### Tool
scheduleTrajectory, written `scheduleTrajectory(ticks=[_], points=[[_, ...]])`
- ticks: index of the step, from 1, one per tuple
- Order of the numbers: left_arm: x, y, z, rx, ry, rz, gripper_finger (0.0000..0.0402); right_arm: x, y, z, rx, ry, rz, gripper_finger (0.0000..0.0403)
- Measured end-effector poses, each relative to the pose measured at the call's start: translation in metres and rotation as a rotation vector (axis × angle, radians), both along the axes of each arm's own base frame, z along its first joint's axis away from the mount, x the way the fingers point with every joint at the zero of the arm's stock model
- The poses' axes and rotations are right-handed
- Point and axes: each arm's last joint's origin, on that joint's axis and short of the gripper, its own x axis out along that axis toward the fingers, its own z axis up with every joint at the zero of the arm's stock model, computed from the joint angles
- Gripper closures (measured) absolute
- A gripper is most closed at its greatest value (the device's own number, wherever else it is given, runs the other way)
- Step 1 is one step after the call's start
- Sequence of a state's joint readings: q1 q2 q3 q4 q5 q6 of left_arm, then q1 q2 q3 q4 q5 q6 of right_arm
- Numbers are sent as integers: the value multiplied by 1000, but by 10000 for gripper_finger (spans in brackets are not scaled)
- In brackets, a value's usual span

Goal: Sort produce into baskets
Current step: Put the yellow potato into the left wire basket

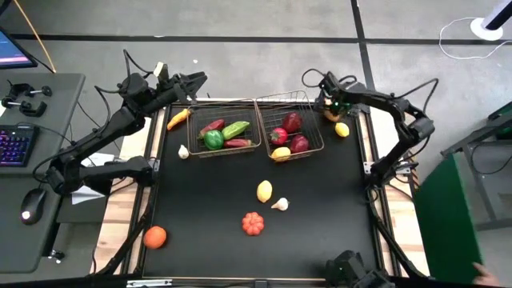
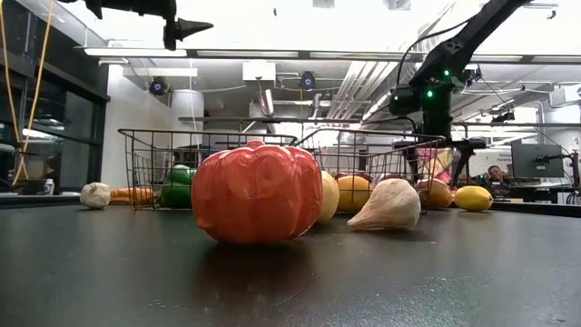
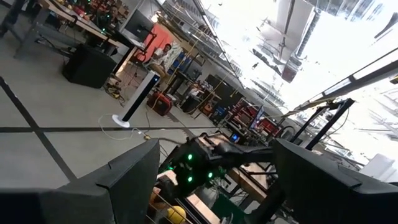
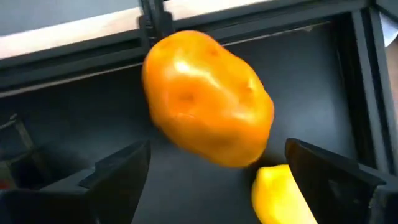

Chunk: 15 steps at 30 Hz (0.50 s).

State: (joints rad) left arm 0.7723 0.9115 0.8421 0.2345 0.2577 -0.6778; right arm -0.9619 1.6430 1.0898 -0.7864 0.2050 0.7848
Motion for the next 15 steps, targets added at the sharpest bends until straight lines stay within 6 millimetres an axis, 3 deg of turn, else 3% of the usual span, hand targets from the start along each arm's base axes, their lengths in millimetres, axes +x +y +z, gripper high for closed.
scheduleTrajectory(ticks=[10, 15], points=[[0, 0, 0, 20, 16, 4, 103, -19, -34, 46, -72, 4, 138, 38], [0, 0, 0, 20, 16, 4, 103, -30, -42, 49, -37, -87, 191, 38]])
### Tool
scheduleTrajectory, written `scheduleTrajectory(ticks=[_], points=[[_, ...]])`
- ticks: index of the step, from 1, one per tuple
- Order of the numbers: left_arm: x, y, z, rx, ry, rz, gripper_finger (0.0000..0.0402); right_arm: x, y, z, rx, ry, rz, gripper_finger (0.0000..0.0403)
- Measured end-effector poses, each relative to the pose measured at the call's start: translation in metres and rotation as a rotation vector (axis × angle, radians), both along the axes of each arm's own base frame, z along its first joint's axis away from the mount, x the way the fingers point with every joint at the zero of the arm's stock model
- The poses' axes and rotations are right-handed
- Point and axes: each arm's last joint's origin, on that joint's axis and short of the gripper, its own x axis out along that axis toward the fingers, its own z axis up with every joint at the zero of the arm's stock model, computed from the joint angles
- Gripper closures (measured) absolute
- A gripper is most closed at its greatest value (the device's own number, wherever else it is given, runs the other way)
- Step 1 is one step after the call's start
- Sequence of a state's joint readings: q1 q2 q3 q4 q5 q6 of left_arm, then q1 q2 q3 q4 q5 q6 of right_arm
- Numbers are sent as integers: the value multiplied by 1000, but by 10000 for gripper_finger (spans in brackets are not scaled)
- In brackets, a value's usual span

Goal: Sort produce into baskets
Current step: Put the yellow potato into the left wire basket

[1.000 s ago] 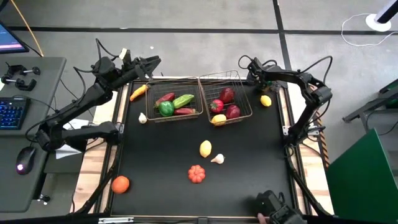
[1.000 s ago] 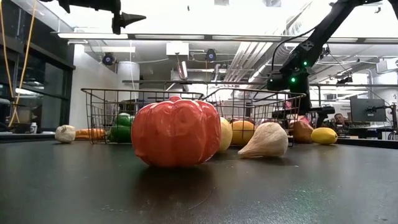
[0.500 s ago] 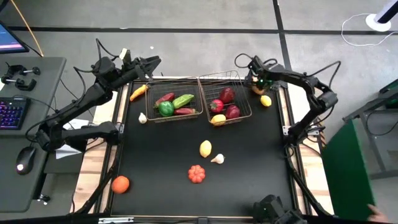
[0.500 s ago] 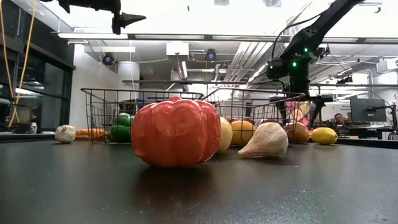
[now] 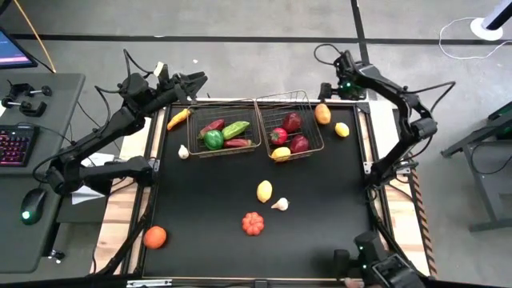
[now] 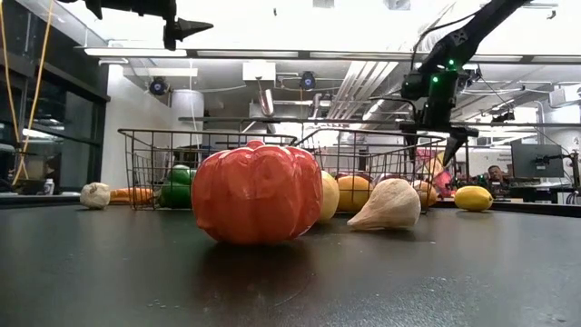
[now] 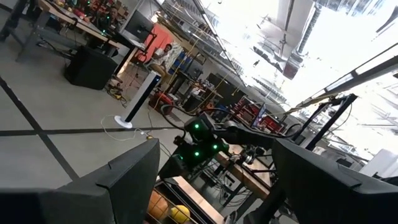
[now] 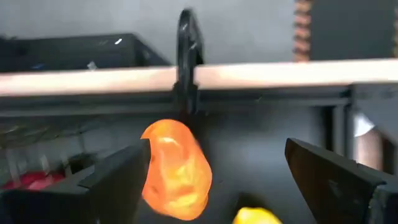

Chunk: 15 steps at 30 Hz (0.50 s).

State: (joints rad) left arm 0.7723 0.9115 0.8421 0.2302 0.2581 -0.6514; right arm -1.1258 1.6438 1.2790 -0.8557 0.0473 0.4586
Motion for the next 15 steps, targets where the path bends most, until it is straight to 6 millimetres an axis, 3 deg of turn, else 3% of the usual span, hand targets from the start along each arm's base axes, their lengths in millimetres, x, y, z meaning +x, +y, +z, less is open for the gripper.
scheduleTrajectory(ticks=[5, 15], points=[[0, 0, 0, -1, 0, 0, 103, -1, -3, -14, 96, -90, 26, 38], [0, 0, 0, -25, -14, -5, 103, 13, -12, -56, 228, -67, 16, 38]])
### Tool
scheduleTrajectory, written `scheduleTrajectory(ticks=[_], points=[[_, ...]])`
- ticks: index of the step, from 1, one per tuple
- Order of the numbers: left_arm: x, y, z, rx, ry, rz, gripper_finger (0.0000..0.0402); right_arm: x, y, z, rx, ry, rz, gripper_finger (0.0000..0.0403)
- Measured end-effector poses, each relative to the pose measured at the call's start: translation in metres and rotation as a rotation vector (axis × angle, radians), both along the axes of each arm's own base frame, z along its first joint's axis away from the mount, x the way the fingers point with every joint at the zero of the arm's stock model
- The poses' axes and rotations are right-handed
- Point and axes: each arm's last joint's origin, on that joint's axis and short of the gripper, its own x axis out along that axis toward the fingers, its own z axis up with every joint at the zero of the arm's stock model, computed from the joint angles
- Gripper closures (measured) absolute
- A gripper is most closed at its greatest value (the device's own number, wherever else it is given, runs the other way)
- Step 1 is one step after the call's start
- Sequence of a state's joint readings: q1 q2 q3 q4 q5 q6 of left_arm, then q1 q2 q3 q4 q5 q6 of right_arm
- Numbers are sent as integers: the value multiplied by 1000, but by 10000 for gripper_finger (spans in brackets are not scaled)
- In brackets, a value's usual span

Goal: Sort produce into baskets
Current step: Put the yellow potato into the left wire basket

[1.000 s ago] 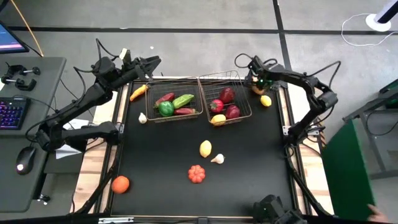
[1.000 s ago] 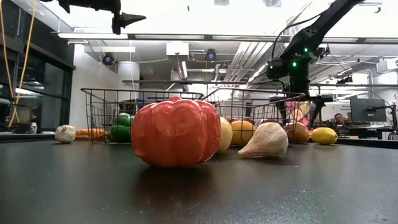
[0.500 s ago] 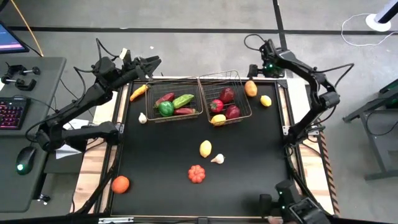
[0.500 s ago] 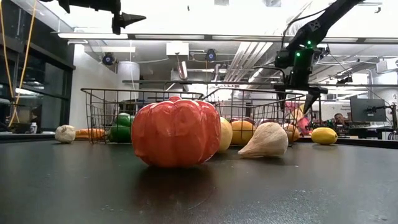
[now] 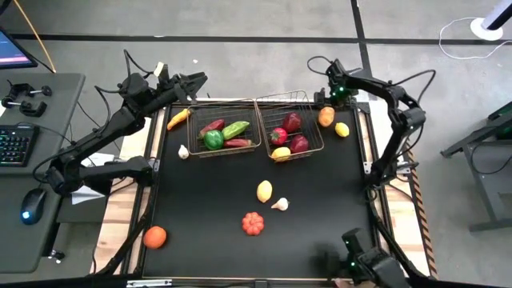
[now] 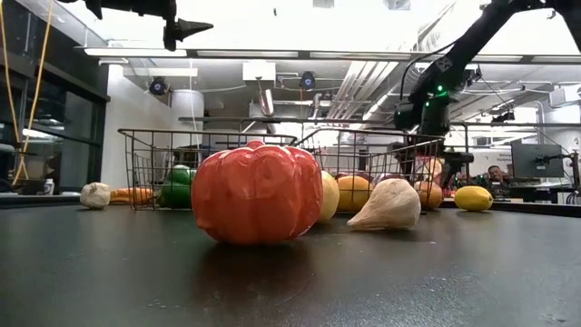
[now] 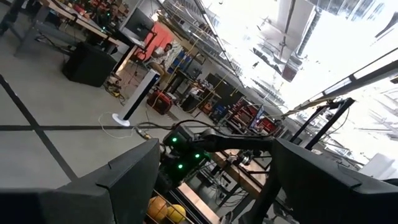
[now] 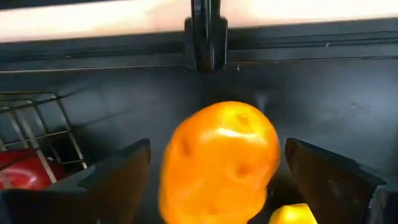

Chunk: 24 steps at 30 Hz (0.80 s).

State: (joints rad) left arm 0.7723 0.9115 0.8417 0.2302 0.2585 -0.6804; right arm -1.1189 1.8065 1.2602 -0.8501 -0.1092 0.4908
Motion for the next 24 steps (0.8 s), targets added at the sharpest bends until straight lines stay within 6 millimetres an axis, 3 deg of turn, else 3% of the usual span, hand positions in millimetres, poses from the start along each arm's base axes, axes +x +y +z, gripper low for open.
scheduleTrajectory(ticks=[6, 24], points=[[0, 0, 0, -6, -3, -1, 103, 5, 5, -9, 19, 120, 8, 38], [0, 0, 0, 2, 1, 0, 103, 22, 24, -10, 61, 218, -85, 38]])
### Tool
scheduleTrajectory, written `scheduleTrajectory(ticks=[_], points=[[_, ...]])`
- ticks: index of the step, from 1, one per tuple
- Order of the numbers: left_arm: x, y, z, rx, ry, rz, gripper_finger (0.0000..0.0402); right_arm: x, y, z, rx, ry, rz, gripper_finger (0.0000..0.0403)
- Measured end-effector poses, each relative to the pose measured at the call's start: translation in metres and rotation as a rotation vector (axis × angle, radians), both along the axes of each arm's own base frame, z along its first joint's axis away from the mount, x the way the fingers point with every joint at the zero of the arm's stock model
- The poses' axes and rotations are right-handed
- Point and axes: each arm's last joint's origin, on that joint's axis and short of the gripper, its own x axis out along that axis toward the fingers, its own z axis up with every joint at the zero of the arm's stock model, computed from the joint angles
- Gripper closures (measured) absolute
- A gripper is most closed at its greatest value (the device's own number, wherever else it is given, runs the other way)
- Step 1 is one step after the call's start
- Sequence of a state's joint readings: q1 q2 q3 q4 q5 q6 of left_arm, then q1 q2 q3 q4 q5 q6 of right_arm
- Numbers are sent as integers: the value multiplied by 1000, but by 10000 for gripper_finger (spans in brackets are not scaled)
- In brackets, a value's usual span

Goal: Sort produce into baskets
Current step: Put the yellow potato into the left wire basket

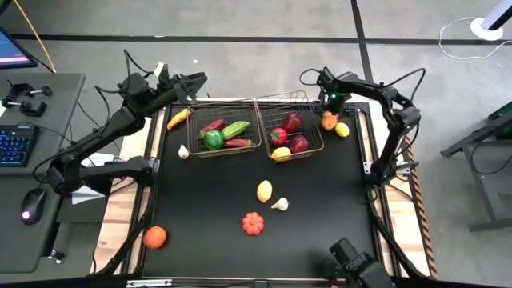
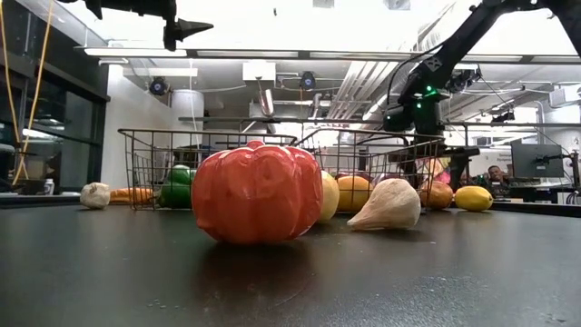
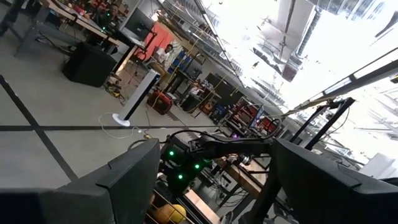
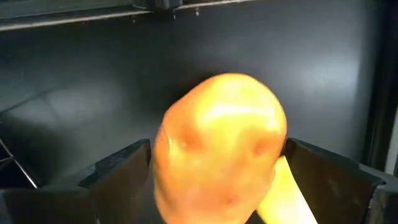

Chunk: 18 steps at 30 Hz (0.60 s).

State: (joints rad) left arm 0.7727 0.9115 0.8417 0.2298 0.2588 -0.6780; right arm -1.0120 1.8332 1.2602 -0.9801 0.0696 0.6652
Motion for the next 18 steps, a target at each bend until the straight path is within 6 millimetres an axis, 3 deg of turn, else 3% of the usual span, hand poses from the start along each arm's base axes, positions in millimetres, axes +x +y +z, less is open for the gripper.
scheduleTrajectory(ticks=[8, 18], points=[[0, 0, 0, 35, 20, 6, 103, 13, 7, 1, -82, 71, -45, 38], [0, 0, 0, 40, 22, 7, 103, 9, 5, 1, -87, 85, -76, 38]])
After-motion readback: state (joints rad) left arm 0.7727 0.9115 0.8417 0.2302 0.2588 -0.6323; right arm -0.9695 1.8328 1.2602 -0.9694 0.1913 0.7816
